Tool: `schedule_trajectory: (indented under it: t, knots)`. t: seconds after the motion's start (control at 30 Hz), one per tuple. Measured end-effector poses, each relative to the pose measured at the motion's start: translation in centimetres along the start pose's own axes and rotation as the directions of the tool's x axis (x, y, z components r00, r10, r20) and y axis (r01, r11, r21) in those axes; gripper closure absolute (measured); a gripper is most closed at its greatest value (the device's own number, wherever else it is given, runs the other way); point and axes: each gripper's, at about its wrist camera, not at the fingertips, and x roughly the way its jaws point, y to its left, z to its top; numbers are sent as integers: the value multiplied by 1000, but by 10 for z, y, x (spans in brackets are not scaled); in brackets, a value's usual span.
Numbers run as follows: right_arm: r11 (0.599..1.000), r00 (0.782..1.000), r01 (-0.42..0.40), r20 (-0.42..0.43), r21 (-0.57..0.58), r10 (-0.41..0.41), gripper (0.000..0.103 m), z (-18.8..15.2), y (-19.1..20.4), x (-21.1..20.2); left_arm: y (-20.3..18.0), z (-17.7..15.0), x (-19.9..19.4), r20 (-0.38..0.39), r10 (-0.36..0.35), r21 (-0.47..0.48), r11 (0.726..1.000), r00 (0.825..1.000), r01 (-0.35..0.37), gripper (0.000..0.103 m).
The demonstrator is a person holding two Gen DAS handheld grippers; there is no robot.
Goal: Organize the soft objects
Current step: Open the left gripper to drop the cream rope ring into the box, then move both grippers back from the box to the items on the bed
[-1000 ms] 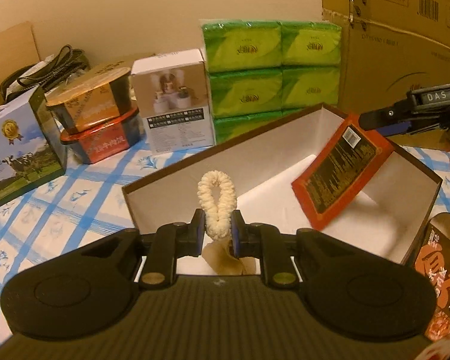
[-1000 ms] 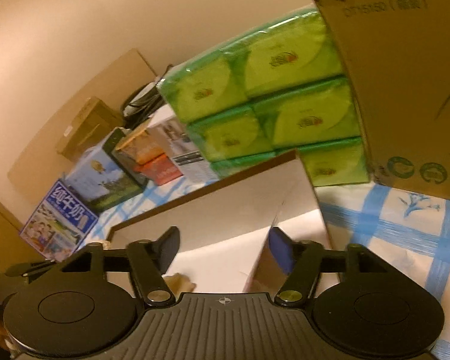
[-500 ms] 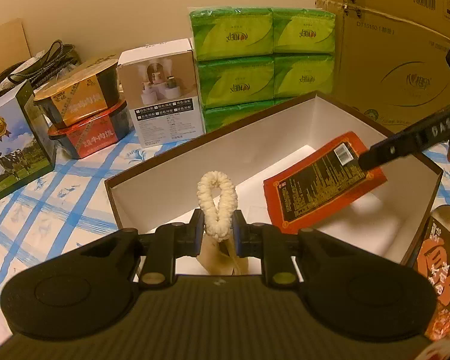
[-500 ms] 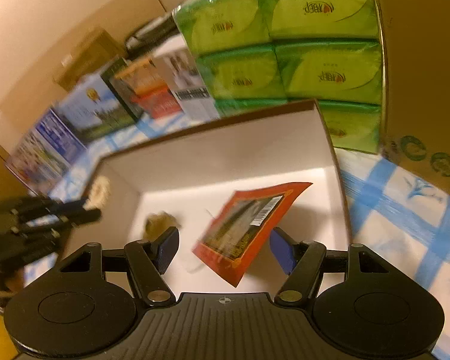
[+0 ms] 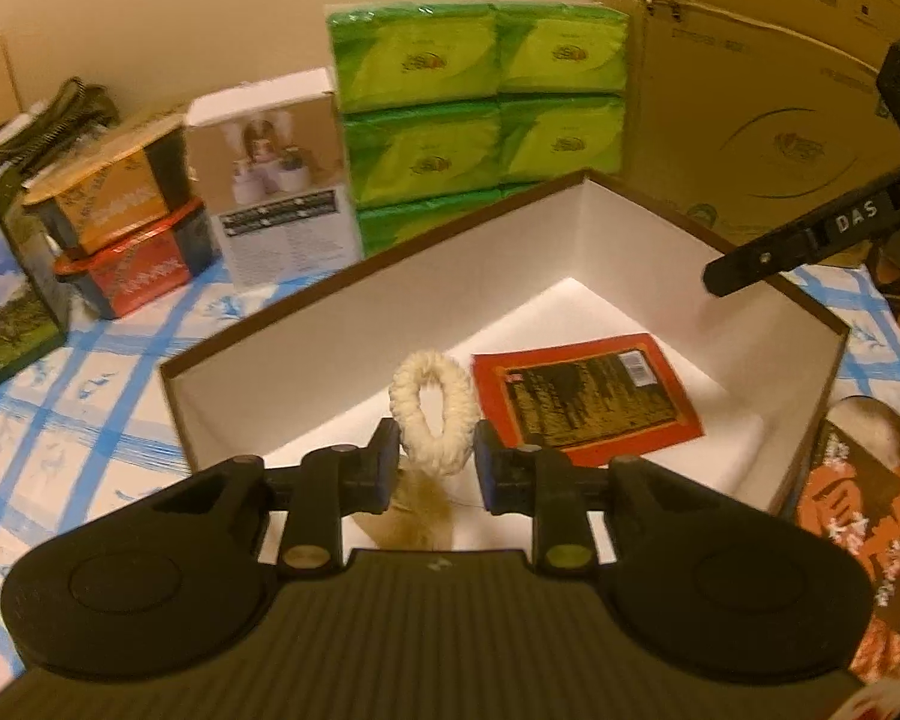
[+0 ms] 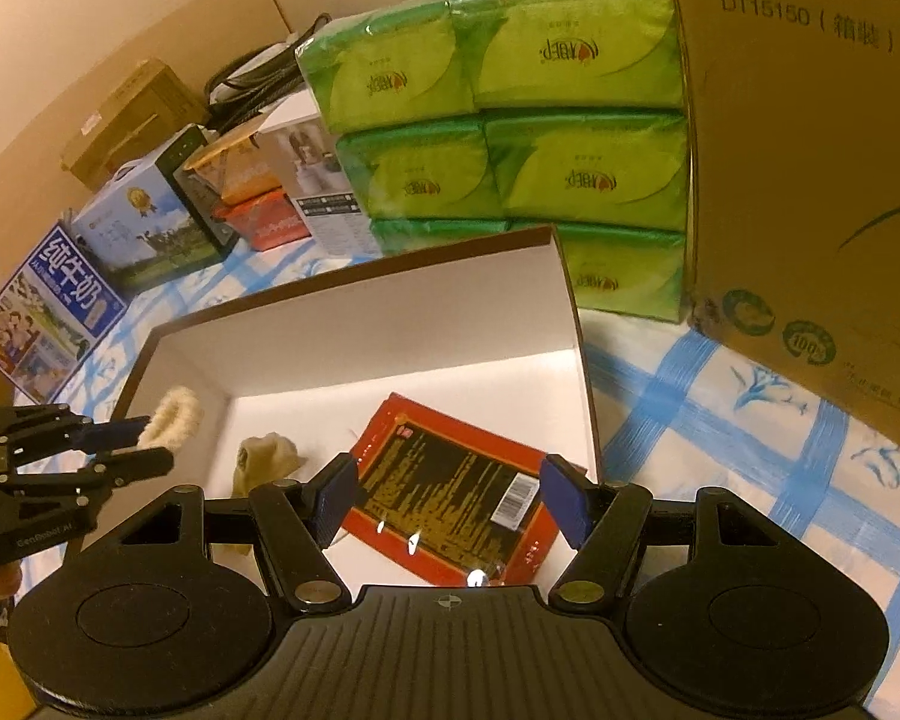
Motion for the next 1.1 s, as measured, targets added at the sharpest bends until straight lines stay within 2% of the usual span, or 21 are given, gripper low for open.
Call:
schedule_trajectory:
  t: [0.03,0.13,0.37,0.6,0.8,1.1]
  knots:
    - [1000,1000,0,-1,-5,0,36,-1,1,1,0,0,1,-3,-8,-5,1000,1000,8,71]
    - [1000,1000,4,-5,-20,-4,36,-3,1,2,-2,1,3,-16,-6,-11,1000,1000,5,66]
    - [998,1000,6,-8,-61,-7,36,-7,7,-3,6,1,1,-48,16,-47,999,999,-18,64]
    - [995,1000,11,-3,-99,-11,36,-13,19,-18,8,0,-18,-63,52,-60,997,997,-55,64]
    - [991,998,16,55,-131,-9,36,-23,35,-53,13,0,-54,-41,110,-116,987,993,-114,64]
    - [988,992,7,123,-155,13,36,-55,62,-119,16,-16,-140,-25,206,-190,960,978,-207,64]
